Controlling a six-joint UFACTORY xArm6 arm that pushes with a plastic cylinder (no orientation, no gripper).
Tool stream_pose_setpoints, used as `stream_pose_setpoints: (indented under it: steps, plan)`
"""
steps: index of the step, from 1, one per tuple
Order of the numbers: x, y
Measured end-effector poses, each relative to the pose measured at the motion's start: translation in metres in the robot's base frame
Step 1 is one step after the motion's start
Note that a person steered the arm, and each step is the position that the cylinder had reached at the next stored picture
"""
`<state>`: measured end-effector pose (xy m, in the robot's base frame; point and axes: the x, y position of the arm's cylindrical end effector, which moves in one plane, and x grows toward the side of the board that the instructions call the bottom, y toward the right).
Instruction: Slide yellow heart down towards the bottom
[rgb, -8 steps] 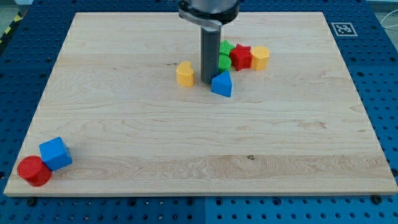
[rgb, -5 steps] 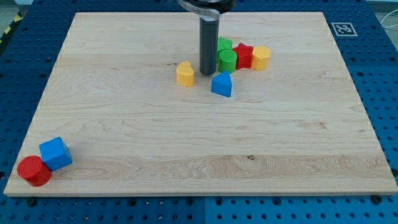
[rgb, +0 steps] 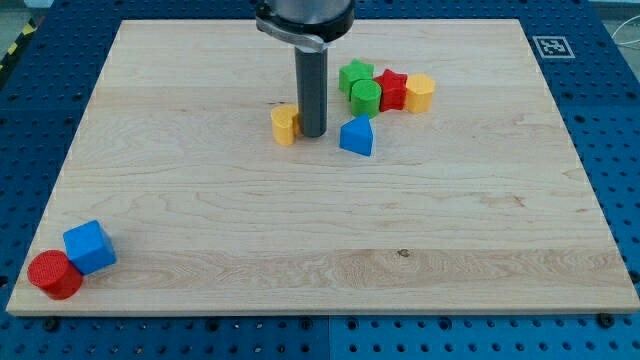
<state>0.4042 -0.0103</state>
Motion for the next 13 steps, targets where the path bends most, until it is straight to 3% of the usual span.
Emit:
stream_pose_setpoints:
  steps: [3,9,11,13]
  plan:
    - [-0.005,-0.013]
    - [0.035,-0.069]
    - [-0.007,-0.037]
    - [-0.03,-0.052]
